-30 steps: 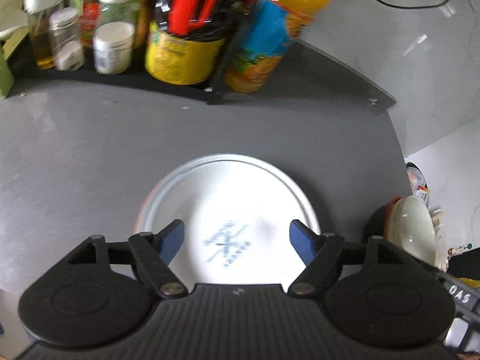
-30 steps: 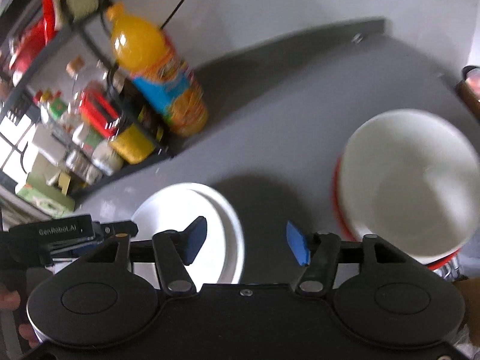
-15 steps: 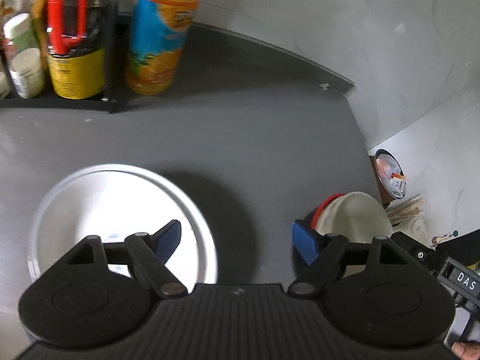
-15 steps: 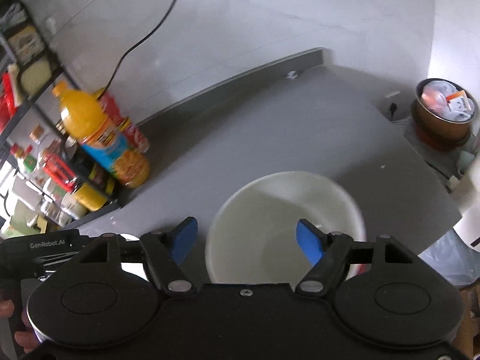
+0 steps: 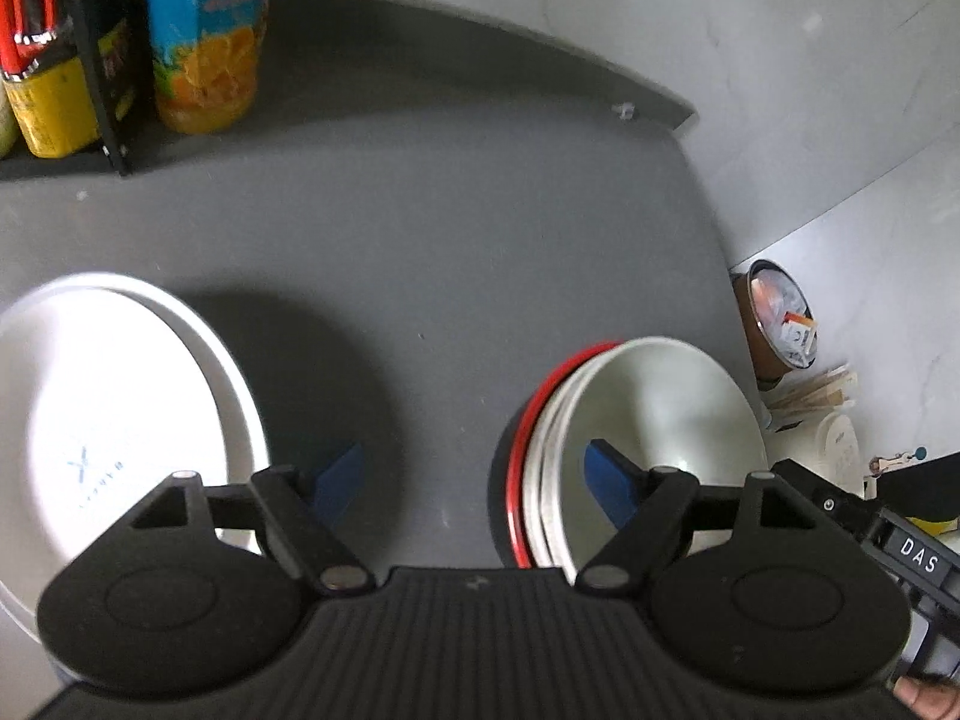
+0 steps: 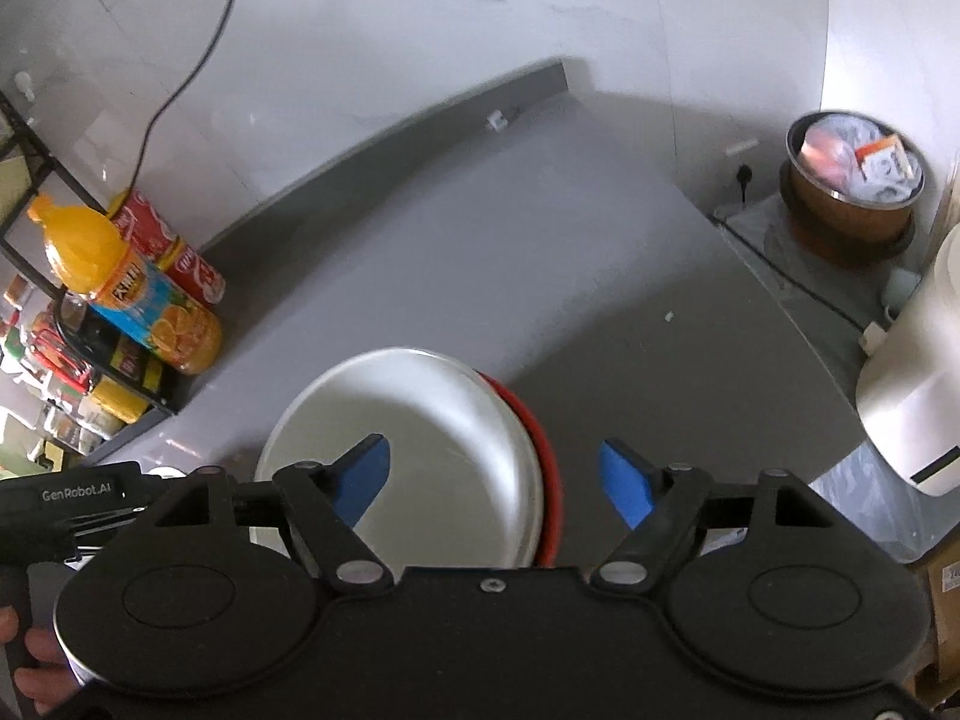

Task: Organize plates and bowls
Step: 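Move both grippers to the rim of the red bowl, then close both grippers on the red bowl rim and lift the bowl stack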

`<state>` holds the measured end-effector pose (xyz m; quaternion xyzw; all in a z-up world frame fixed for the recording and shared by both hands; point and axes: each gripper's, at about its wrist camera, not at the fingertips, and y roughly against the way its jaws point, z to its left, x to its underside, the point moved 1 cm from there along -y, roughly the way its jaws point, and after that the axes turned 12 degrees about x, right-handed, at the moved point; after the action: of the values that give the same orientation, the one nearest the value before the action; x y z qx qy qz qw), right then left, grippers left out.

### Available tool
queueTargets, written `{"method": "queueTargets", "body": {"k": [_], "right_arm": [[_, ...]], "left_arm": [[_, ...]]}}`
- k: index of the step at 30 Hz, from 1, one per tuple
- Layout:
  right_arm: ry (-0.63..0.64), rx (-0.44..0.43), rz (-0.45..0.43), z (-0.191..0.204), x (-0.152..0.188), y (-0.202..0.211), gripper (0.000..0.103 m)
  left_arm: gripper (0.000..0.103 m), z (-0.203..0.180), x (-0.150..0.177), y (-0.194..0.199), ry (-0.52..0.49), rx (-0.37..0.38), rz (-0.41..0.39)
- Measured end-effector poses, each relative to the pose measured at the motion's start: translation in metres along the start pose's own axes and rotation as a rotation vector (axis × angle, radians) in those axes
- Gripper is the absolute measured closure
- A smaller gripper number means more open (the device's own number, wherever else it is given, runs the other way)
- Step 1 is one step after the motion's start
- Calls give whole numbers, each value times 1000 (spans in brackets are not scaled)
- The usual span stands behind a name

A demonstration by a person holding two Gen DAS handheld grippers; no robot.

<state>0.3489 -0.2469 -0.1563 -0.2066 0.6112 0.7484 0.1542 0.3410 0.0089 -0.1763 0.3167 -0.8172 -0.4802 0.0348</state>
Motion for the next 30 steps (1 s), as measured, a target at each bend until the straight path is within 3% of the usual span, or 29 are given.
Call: {"method": "queueTargets", "body": {"k": [11,17,21,23,27,30], "right_arm": [[25,-69,144,-17,0,-42,27],[45,-104,183,-14,3,-57,32],[64,-122,218,-12,3,-67,45],[73,-136,233,-9,4,-70,54],[108,-102,230,-5,4,-72,63],[109,-107,238,-10,1,-74,73]], "left_arm": [[25,-4,10,-43,95,-48,64],[32,0,15,-54,152,-60,68],[51,-2,18,-61,191,-54,86],[53,-4,20,-63,204,-59,94],[73,-4,24,-64,229,-41,103],[77,-2,26,-64,243,-50,96]]}}
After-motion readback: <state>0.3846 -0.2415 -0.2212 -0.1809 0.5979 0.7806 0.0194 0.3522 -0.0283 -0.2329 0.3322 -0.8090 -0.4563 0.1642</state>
